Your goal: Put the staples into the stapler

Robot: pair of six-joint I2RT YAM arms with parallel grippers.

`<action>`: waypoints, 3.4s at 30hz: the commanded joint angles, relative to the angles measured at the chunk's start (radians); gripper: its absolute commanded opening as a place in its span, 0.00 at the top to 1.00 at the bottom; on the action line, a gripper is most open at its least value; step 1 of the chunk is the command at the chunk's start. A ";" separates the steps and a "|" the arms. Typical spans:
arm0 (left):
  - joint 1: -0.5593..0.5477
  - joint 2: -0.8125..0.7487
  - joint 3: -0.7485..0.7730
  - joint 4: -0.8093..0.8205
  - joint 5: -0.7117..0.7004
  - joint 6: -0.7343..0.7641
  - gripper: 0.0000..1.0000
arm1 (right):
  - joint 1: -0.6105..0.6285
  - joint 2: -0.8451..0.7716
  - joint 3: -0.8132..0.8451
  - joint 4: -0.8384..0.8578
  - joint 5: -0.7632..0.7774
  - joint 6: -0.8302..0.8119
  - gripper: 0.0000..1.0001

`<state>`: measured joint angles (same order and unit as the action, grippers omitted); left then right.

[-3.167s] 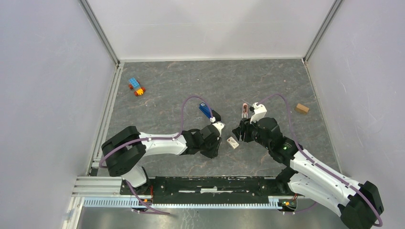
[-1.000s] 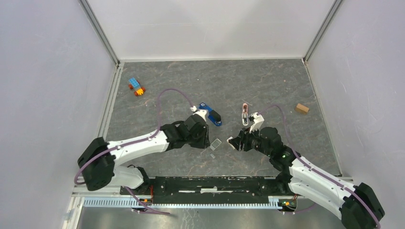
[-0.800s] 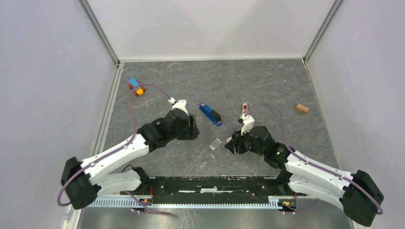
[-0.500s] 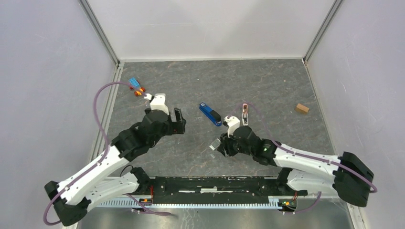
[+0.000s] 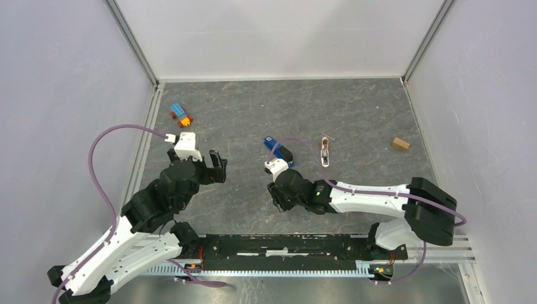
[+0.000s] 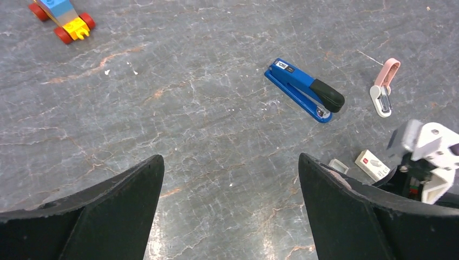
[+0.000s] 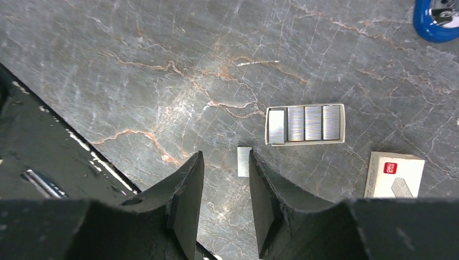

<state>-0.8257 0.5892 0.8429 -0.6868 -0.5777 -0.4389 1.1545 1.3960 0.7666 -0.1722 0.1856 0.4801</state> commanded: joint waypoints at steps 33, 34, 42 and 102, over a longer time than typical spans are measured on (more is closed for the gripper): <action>0.003 -0.069 -0.027 0.023 -0.036 0.089 0.00 | 0.034 0.195 0.023 -0.033 -0.005 -0.043 0.64; 0.004 -0.072 -0.028 0.024 -0.035 0.088 0.00 | 0.034 0.198 0.020 -0.027 -0.010 -0.040 0.65; 0.003 -0.085 -0.030 0.020 -0.036 0.083 0.00 | 0.033 0.187 0.014 -0.031 0.000 -0.039 0.75; 0.002 -0.060 -0.029 0.007 -0.026 0.072 0.00 | -0.697 0.093 0.007 0.095 0.023 -0.188 0.77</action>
<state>-0.8261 0.5190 0.8139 -0.7013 -0.5930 -0.3828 0.4679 1.4925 0.7868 -0.1364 0.2077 0.2878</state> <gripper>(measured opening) 0.994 0.236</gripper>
